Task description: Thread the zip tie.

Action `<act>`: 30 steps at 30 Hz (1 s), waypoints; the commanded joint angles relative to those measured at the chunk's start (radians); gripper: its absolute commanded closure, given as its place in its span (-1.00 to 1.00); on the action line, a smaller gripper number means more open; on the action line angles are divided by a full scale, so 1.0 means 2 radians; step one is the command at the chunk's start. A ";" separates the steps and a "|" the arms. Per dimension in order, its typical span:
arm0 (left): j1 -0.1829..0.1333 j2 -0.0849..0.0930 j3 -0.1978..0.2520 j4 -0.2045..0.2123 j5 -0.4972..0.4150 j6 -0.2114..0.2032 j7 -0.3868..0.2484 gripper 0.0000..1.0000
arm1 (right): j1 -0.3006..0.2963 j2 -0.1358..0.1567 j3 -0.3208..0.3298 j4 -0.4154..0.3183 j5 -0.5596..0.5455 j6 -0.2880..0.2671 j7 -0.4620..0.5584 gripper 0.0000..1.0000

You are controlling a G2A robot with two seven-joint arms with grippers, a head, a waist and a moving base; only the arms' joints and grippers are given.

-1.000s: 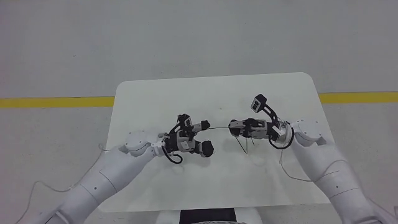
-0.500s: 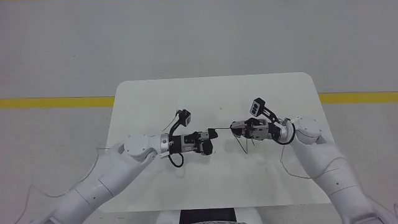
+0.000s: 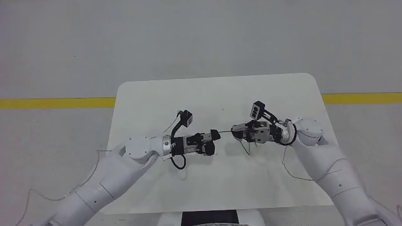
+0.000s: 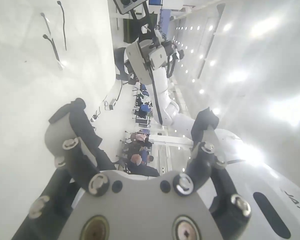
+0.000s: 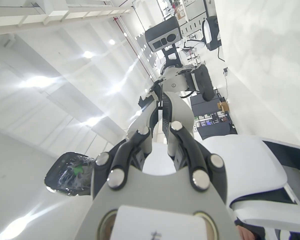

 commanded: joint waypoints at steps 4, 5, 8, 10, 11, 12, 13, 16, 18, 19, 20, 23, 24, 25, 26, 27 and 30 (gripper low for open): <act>0.006 0.001 -0.005 -0.007 0.015 -0.006 0.008 -1.00 | 0.003 0.002 0.000 0.003 0.004 0.024 0.017 1.00; 0.007 0.002 -0.006 -0.008 0.011 -0.002 0.006 -1.00 | 0.003 0.002 0.001 0.004 0.004 0.022 0.016 1.00; 0.008 0.002 -0.010 -0.006 -0.002 0.002 -0.001 -1.00 | 0.001 0.003 0.005 0.002 -0.008 -0.002 0.007 1.00; 0.009 0.001 -0.011 -0.005 -0.009 0.004 -0.005 -1.00 | -0.002 0.004 0.006 -0.002 -0.018 -0.032 0.004 1.00; 0.009 0.001 -0.011 -0.004 -0.012 0.005 -0.006 -1.00 | -0.004 0.004 0.006 -0.003 -0.024 -0.047 0.004 1.00; 0.009 0.001 -0.012 -0.003 -0.014 0.005 -0.006 -1.00 | -0.005 0.004 0.006 -0.004 -0.034 -0.063 0.002 1.00; 0.009 0.000 -0.013 -0.002 -0.017 0.005 -0.008 -1.00 | -0.008 0.004 0.005 -0.005 -0.041 -0.077 -0.001 1.00; 0.008 0.000 -0.014 0.000 -0.023 0.005 -0.012 -1.00 | -0.010 0.004 0.004 -0.007 -0.055 -0.106 -0.005 1.00; 0.009 -0.001 -0.015 0.001 -0.025 0.004 -0.013 -1.00 | -0.012 0.004 0.003 -0.009 -0.059 -0.125 -0.006 1.00; 0.009 -0.001 -0.015 0.001 -0.027 0.004 -0.014 -1.00 | -0.013 0.004 0.003 -0.009 -0.060 -0.132 -0.006 1.00; 0.009 -0.002 -0.015 0.002 -0.028 0.004 -0.015 -1.00 | -0.014 0.004 0.003 -0.010 -0.061 -0.139 -0.006 1.00; 0.007 -0.002 -0.013 0.001 -0.026 0.009 -0.023 -1.00 | -0.014 0.004 0.003 -0.010 -0.061 -0.141 -0.006 1.00; 0.007 -0.002 -0.013 0.001 -0.026 0.009 -0.023 -1.00 | -0.014 0.004 0.003 -0.010 -0.061 -0.141 -0.006 1.00; 0.007 -0.002 -0.013 0.001 -0.026 0.009 -0.023 -1.00 | -0.014 0.004 0.003 -0.010 -0.061 -0.141 -0.006 1.00; 0.007 -0.002 -0.013 0.001 -0.026 0.009 -0.023 -1.00 | -0.014 0.004 0.003 -0.010 -0.061 -0.141 -0.006 1.00; 0.007 -0.002 -0.013 0.001 -0.026 0.009 -0.023 -1.00 | -0.014 0.004 0.003 -0.010 -0.061 -0.141 -0.006 1.00; 0.007 -0.002 -0.013 0.001 -0.026 0.009 -0.023 -1.00 | -0.014 0.004 0.003 -0.010 -0.061 -0.141 -0.006 1.00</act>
